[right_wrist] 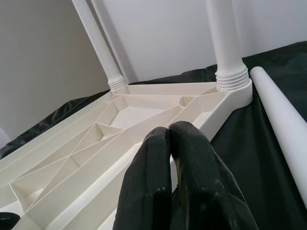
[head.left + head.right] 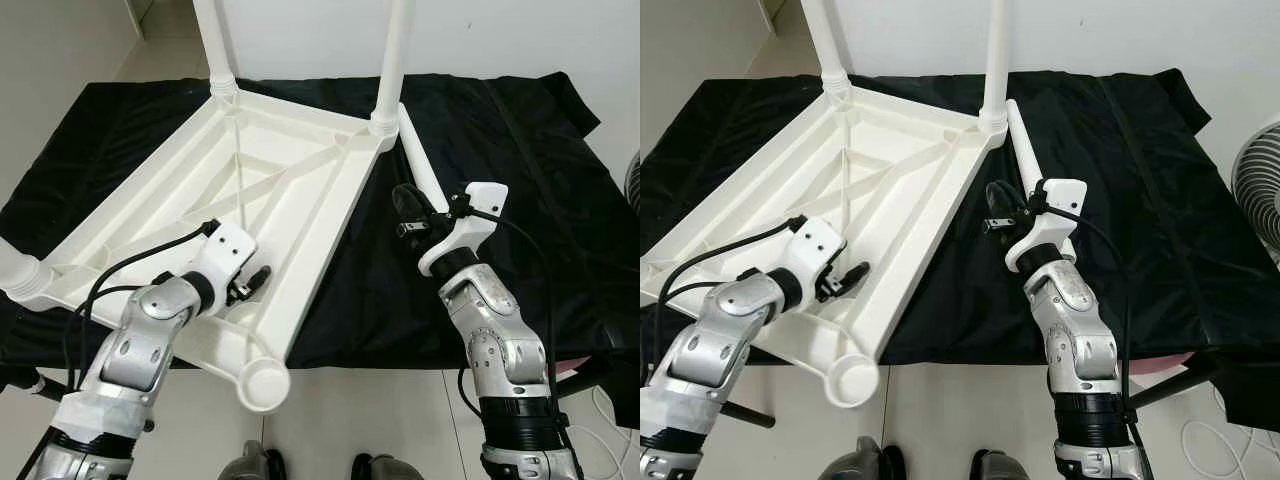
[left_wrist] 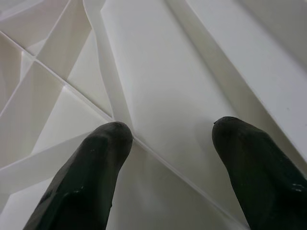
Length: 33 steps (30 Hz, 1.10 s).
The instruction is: Building children table
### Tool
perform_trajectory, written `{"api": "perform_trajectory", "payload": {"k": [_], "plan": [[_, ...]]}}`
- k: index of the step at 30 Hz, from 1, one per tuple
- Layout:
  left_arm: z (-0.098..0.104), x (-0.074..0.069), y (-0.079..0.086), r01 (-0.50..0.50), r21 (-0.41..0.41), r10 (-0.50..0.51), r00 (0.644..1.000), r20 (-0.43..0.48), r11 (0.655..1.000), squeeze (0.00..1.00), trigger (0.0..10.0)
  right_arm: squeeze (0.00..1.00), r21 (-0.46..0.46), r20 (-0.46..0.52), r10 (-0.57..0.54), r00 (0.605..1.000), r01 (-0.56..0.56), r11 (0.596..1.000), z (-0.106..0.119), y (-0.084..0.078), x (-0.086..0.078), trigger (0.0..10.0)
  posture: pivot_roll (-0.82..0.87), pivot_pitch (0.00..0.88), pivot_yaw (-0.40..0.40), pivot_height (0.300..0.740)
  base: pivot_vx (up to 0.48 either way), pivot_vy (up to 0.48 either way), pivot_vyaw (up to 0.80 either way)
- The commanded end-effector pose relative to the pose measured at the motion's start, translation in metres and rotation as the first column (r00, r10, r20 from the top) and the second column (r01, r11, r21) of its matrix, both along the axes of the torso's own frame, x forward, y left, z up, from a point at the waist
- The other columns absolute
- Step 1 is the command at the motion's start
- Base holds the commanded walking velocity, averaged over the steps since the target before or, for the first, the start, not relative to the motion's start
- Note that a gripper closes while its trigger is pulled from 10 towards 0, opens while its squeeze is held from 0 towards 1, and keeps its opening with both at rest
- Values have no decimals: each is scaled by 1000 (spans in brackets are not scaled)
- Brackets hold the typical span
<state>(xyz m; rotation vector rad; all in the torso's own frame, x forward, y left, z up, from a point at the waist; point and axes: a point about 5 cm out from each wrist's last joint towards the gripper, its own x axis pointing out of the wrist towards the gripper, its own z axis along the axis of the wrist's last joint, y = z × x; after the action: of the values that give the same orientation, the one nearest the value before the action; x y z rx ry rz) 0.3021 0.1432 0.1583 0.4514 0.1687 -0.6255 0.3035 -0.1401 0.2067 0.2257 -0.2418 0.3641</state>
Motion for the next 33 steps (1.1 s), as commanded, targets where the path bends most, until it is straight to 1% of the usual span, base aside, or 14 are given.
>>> {"api": "perform_trajectory", "payload": {"k": [1, 3, 5, 7, 12, 13, 15, 18, 20, 23, 25, 28, 30, 33], "plan": [[1, 0, 6, 20, -3, -20, 1000, -5, 1000, 0, 10000, 0, 0, 12, -8, 1000, 8, 1000, 2, 0, -1, 10000, -111, 136, 70, 740, 0, 0, 0], [7, -1, 21, 13, -23, -13, 1000, 5, 1000, 0, 10000, 0, 0, 9, -10, 1000, 10, 1000, 1, 0, -2, 10000, -109, 137, 73, 740, 0, 0, 0], [7, -1, 21, 13, -23, -13, 1000, 5, 1000, 0, 10000, 0, 0, 9, -10, 1000, 10, 1000, 1, 0, -2, 10000, -109, 137, 73, 740, 0, 0, 0], [15, -4, 36, 16, -66, -16, 1000, 2, 998, 0, 10000, 0, 2, 7, -10, 1000, 10, 1000, 0, 0, -2, 10000, -102, 137, 78, 740, 0, 0, 0], [17, -9, 43, 30, -82, -31, 999, -8, 996, 0, 10000, 0, 6, 7, -9, 1000, 9, 1000, 0, 1, -2, 10000, -102, 137, 78, 740, 0, 0, 0], [18, -14, 47, 56, -88, -58, 998, -21, 995, 0, 10000, 0, 7, 7, -8, 1000, 8, 1000, 0, 1, -2, 10000, -95, 134, 77, 740, 0, 0, 0], [18, -14, 47, 56, -88, -58, 998, -21, 995, 0, 10000, 0, 7, 7, -8, 1000, 8, 1000, 0, 1, -2, 10000, -95, 134, 77, 740, 0, 0, 0], [17, -35, 59, 162, -119, -175, 978, -113, 980, 0, 10000, 0, 3, 6, 4, 1000, -4, 1000, 0, 3, -1, 10000, -88, 138, 72, 740, 0, 0, 0], [17, -35, 59, 162, -119, -175, 978, -113, 980, 0, 10000, 0, 3, 6, 4, 1000, -4, 1000, 0, 3, -1, 10000, -88, 138, 72, 740, 0, 0, 0], [16, -48, 66, 236, -151, -261, 948, -180, 960, 0, 10000, 0, -3, 9, 12, 1000, -12, 1000, 1, 3, 0, 10000, -86, 128, 72, 740, 0, 0, 0], [15, -55, 71, 258, -167, -292, 929, -227, 952, 0, 10000, 0, -5, 10, 14, 1000, -14, 1000, 0, 4, 0, 10000, -87, 119, 74, 740, 0, 0, 0], [14, -59, 75, 254, -186, -296, 920, -256, 949, 0, 10000, 0, -5, 9, 15, 1000, -15, 1000, 0, 4, -1, 10000, -86, 120, 71, 740, 0, 0, 0], [14, -65, 76, 275, -201, -324, 906, -274, 940, 0, 10000, 0, -7, 8, 15, 1000, -15, 1000, 0, 4, -1, 10000, -85, 125, 71, 740, 0, 0, 0], [13, -71, 76, 299, -180, -342, 894, -291, 937, 0, 10000, 0, -9, 7, 13, 1000, -13, 1000, 0, 3, -1, 10000, -82, 130, 70, 740, 0, 0, 0]]}}
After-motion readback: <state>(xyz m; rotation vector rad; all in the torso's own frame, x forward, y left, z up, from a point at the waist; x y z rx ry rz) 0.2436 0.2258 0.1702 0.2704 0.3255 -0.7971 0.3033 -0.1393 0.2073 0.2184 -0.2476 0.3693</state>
